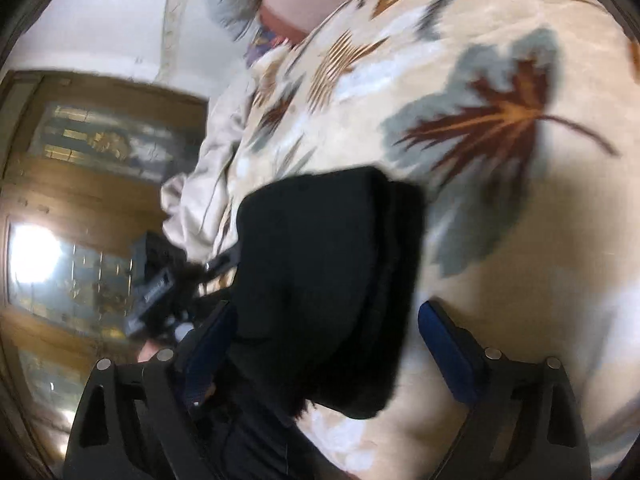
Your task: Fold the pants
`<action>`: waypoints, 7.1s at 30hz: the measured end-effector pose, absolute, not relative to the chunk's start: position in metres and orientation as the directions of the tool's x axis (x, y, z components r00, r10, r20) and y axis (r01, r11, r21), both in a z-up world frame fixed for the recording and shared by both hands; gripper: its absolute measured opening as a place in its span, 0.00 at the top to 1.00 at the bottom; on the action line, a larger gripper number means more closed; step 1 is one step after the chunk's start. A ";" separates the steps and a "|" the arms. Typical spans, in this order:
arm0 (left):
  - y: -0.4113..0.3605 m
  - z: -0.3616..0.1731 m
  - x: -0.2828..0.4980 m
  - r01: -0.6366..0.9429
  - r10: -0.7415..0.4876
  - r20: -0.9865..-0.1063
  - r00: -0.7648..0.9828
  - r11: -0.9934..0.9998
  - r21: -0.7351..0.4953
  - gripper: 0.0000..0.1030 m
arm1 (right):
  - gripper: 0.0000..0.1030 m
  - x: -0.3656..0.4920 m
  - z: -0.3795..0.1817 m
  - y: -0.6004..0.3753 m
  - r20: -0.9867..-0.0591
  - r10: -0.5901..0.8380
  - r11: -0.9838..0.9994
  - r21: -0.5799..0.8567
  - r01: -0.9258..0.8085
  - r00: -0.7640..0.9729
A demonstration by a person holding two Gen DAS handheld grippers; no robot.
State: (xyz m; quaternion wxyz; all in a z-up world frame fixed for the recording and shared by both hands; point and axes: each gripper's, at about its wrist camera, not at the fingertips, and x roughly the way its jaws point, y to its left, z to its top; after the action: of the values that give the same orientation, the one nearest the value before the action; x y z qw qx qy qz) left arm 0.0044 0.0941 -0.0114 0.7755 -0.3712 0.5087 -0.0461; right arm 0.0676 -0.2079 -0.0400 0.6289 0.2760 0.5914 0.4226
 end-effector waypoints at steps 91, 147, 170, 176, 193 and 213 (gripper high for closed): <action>-0.102 0.028 -0.028 0.019 0.060 -0.780 0.623 0.996 0.092 0.00 | 0.08 -0.063 0.092 -0.242 -0.516 0.309 0.951 0.192 -0.244 0.799; -0.068 0.170 -0.072 0.021 -0.056 -0.711 0.701 0.998 -0.057 0.00 | 0.01 -0.044 0.060 -0.320 -0.487 0.681 0.664 0.725 -0.183 0.546; -0.069 0.061 -0.011 -0.085 0.068 -0.797 0.601 0.996 0.021 0.00 | 0.01 0.000 0.067 -0.273 -0.649 0.361 0.926 0.333 -0.178 0.670; -0.064 0.046 0.003 -0.116 0.085 -0.823 0.561 0.993 0.023 0.00 | 0.01 0.010 0.055 -0.287 -0.629 0.363 0.912 0.390 -0.125 0.688; -0.072 0.030 0.015 -0.086 0.099 -0.842 0.530 0.994 0.063 0.00 | 0.01 0.029 0.042 -0.267 -0.653 0.400 0.907 0.382 -0.175 0.643; -0.082 0.036 0.006 -0.082 0.168 -0.799 0.577 0.986 0.148 0.00 | 0.01 0.003 0.057 -0.260 -0.628 0.373 0.926 0.305 -0.225 0.683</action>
State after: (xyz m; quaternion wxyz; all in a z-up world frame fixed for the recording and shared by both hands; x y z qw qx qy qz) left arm 0.0060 -0.0816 0.0357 0.8867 0.0471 0.4545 0.0705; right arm 0.0032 -0.2603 0.0566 0.9116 0.1019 0.3630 0.1638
